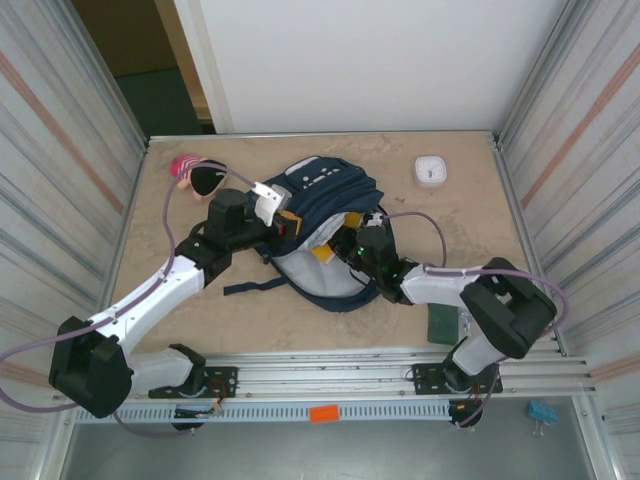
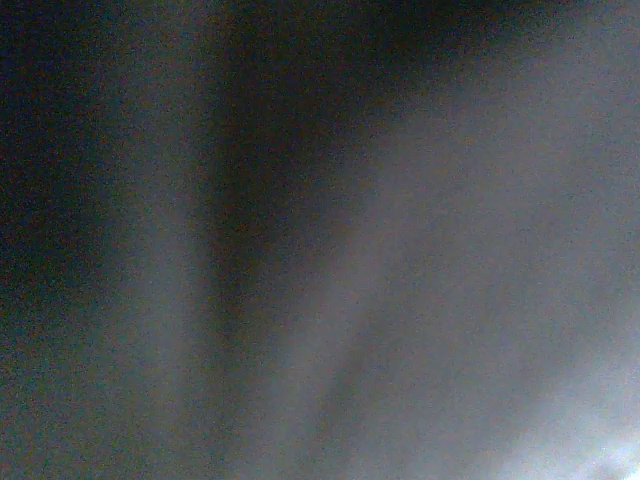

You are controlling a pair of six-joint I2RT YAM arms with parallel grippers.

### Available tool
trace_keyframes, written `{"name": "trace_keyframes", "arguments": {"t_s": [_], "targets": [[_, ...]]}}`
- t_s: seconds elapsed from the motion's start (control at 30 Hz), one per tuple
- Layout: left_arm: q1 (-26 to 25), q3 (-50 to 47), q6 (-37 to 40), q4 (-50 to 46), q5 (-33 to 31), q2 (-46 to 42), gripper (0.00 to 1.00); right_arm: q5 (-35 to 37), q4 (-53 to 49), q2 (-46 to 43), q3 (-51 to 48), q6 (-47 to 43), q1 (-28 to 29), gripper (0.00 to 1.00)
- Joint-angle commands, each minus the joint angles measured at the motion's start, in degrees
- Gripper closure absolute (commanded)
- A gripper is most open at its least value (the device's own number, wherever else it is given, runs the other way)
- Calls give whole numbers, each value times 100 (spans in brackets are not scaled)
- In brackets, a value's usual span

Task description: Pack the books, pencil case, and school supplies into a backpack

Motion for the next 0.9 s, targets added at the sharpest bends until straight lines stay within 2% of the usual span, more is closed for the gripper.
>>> {"name": "trace_keyframes", "arguments": {"t_s": [0.0, 0.23, 0.37, 0.47, 0.53, 0.73, 0.87], "targets": [[56, 218, 52, 807, 339, -311, 100, 464, 1153, 300, 301, 283, 39, 100], [192, 209, -51, 902, 488, -299, 100, 590, 756, 777, 699, 469, 38, 100], [196, 183, -94, 971, 547, -292, 100, 524, 127, 1287, 1292, 483, -48, 97], [205, 217, -88, 949, 652, -277, 100, 527, 141, 1686, 1584, 556, -68, 94], [221, 213, -87, 921, 593, -291, 100, 535, 4, 1838, 1707, 638, -55, 89], [361, 208, -62, 764, 379, -308, 100, 394, -483, 1760, 1491, 790, -36, 57], [381, 148, 27, 737, 338, -372, 100, -28, -692, 1542, 1174, 739, -85, 48]]}}
